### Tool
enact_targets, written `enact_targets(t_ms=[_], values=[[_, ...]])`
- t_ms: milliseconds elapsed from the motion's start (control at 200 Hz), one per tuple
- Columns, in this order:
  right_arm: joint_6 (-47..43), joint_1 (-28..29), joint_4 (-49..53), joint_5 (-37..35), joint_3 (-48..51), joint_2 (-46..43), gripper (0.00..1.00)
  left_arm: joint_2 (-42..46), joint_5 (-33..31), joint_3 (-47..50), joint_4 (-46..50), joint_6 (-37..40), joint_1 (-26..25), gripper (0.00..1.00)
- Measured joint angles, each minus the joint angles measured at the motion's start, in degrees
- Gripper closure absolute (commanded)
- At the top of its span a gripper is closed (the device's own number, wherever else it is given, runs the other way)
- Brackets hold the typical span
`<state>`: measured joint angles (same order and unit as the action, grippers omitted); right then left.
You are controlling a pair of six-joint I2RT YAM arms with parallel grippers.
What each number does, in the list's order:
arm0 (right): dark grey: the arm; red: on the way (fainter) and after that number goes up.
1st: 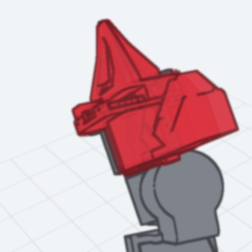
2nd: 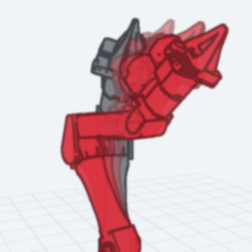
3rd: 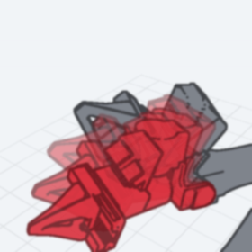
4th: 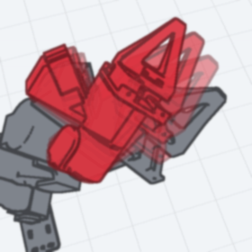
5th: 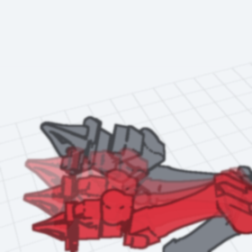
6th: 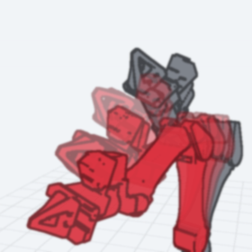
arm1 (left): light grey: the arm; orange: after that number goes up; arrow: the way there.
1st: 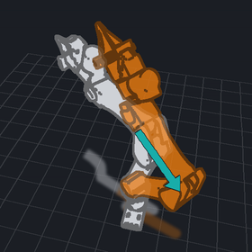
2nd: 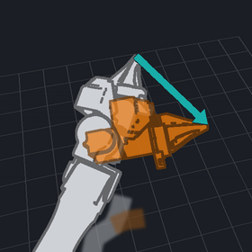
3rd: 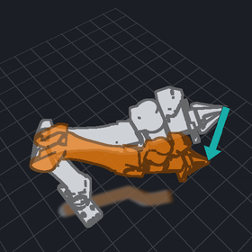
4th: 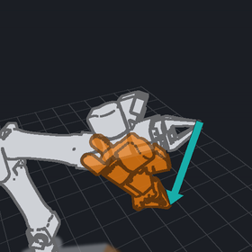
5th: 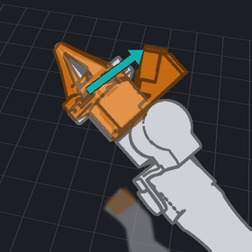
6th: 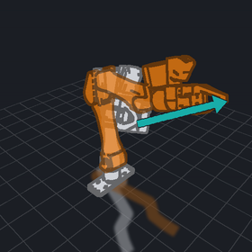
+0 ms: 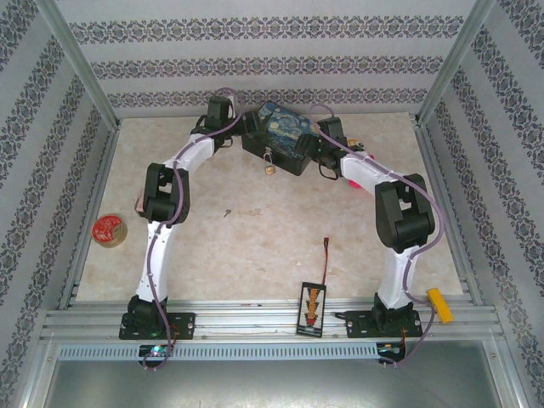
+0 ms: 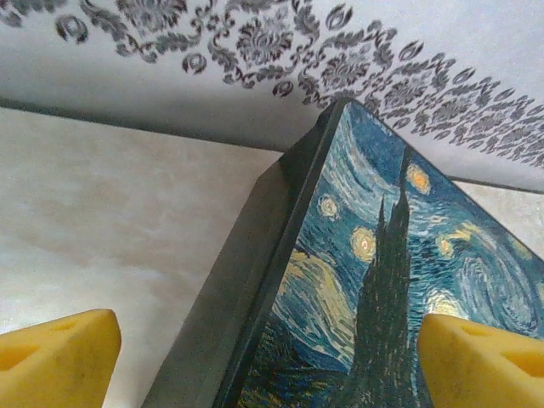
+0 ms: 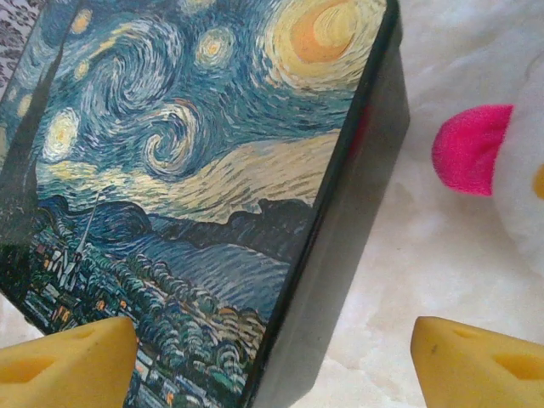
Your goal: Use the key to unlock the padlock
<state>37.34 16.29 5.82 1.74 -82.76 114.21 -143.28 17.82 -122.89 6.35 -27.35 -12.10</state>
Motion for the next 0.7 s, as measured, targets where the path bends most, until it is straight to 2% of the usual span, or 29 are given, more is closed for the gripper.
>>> enact_targets(t_ms=[195, 370, 575, 705], values=[[0.42, 0.00, 0.00, 3.26, -4.02, 4.55, 0.38, -1.44, 0.85, -0.79, 2.43, 2.29, -1.20, 0.22], [0.17, 0.00, -0.04, 5.29, -4.61, 5.95, 0.45, -0.59, 1.03, 0.44, 1.95, 5.33, -1.70, 0.36], [-0.81, -0.02, -0.13, 6.08, -4.00, 5.44, 0.50, 5.75, -0.35, 11.61, -2.58, 6.36, -1.75, 0.50], [-1.33, 0.13, -0.98, 6.95, -0.37, 2.93, 0.52, 10.84, -0.76, 20.55, -6.03, 6.10, -2.05, 0.53]])
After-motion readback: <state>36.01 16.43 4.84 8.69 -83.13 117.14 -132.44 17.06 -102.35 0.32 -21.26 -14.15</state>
